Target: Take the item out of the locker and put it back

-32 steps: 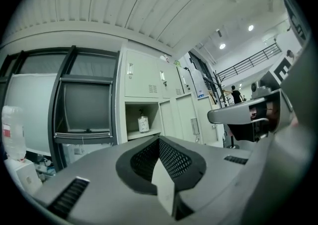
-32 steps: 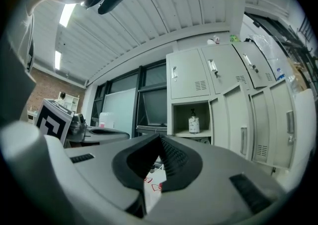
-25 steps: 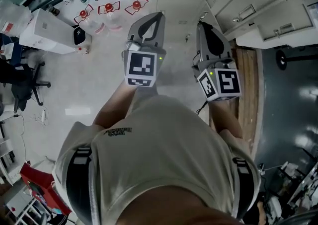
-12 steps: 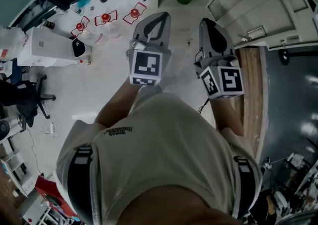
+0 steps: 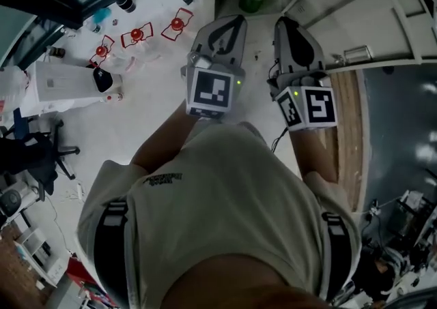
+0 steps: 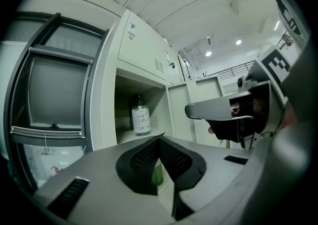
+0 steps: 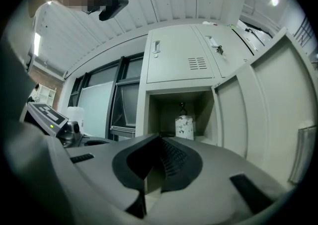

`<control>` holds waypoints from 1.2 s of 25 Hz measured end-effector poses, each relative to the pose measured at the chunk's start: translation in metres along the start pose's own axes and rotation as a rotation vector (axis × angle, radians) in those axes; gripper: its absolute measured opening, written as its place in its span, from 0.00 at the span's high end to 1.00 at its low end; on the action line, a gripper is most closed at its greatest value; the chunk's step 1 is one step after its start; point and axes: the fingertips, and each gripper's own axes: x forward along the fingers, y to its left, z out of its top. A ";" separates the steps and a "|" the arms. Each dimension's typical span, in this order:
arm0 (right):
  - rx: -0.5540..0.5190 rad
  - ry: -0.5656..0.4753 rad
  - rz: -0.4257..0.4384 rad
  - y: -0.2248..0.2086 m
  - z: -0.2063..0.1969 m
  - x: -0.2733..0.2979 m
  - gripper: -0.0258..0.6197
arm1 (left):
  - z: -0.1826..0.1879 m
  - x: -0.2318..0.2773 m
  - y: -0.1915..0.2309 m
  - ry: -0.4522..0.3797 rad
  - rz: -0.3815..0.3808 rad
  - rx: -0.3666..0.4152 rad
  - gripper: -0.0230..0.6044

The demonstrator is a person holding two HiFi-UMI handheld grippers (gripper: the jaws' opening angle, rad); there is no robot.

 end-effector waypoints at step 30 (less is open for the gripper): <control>-0.028 -0.021 0.109 -0.042 0.020 0.032 0.92 | 0.029 0.037 0.011 -0.031 0.149 -0.029 0.94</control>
